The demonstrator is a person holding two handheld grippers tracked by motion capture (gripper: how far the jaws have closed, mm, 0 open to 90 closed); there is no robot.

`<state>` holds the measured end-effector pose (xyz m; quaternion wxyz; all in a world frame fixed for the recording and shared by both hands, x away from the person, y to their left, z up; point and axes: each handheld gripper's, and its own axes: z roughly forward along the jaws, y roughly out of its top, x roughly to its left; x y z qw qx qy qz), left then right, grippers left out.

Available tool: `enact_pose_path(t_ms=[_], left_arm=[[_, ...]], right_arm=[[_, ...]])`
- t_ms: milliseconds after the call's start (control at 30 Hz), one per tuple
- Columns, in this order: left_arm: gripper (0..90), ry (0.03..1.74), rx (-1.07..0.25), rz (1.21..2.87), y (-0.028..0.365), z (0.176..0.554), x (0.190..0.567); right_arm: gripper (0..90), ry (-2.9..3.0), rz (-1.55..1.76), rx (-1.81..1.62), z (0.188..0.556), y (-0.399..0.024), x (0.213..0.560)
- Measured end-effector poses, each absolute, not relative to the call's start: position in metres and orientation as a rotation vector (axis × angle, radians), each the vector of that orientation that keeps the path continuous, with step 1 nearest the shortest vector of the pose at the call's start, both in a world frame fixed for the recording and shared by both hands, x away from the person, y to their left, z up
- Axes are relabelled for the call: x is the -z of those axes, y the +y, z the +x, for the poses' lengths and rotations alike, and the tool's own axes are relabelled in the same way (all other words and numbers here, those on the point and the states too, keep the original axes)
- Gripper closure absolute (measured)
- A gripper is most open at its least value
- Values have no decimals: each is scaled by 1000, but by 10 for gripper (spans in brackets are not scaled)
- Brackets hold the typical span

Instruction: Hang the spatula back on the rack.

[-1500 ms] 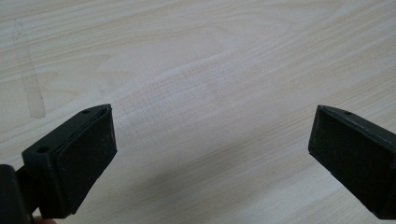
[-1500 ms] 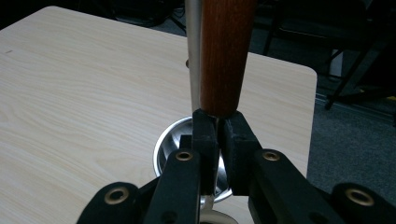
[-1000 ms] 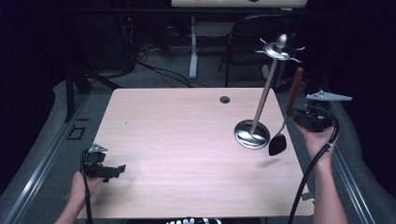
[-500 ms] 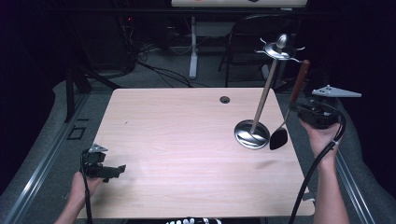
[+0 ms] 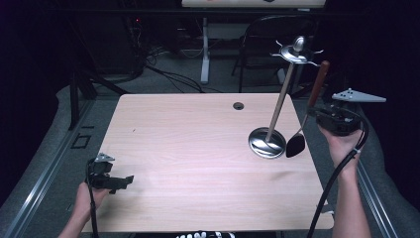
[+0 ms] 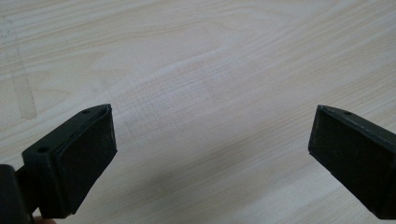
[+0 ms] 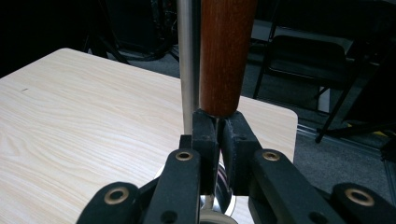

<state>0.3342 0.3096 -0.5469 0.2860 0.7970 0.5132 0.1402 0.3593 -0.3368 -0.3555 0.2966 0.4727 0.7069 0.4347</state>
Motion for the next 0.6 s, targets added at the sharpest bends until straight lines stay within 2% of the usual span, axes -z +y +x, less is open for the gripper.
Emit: enact_pose_path(t_ms=[600], left_arm=[[8, 1369, -369, 2138, 310, 334, 547]], right_arm=[[848, 1897, 1261, -1146, 367, -333, 352]])
